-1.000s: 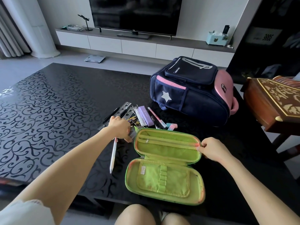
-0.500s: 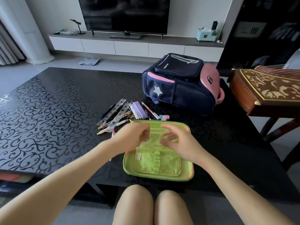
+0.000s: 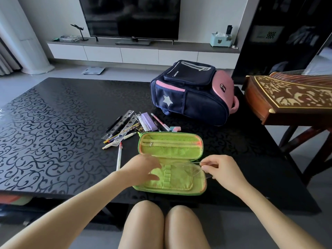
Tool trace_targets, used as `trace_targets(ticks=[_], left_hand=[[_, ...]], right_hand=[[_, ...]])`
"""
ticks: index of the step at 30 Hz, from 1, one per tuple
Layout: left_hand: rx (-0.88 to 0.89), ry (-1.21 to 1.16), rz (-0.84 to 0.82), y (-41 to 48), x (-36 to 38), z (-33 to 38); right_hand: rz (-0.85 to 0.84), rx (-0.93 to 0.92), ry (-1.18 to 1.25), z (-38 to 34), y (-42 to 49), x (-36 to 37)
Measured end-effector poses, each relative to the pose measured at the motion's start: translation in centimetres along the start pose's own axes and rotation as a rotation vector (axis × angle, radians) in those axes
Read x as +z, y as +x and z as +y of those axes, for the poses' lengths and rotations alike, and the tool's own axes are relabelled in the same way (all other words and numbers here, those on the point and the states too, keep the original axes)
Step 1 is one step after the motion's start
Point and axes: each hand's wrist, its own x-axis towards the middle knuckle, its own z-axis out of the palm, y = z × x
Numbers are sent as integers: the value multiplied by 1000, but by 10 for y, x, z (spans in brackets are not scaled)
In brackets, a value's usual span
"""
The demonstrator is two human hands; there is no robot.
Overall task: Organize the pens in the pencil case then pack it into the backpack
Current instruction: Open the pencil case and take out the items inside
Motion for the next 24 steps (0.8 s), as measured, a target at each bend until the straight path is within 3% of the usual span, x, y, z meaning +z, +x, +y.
trace_targets(ticks=[4, 8, 11, 14, 18, 22, 24], left_hand=[[60, 327, -132, 8, 6, 13], [143, 435, -155, 8, 3, 16], [141, 249, -12, 2, -1, 10], [-43, -61, 173, 5, -10, -2], [-176, -321, 248, 13, -16, -8], [-221, -451, 301, 15, -15, -7], [-230, -493, 321, 14, -13, -9]], right_hand=[[-18, -4, 55, 4, -5, -1], [-24, -49, 124, -2, -9, 10], [6, -158, 66, -6, -17, 16], [90, -362, -76, -9, -20, 27], [144, -547, -287, -2, -4, 56], [21, -581, -393, 6, 7, 79], [-124, -526, -450, 6, 7, 83]])
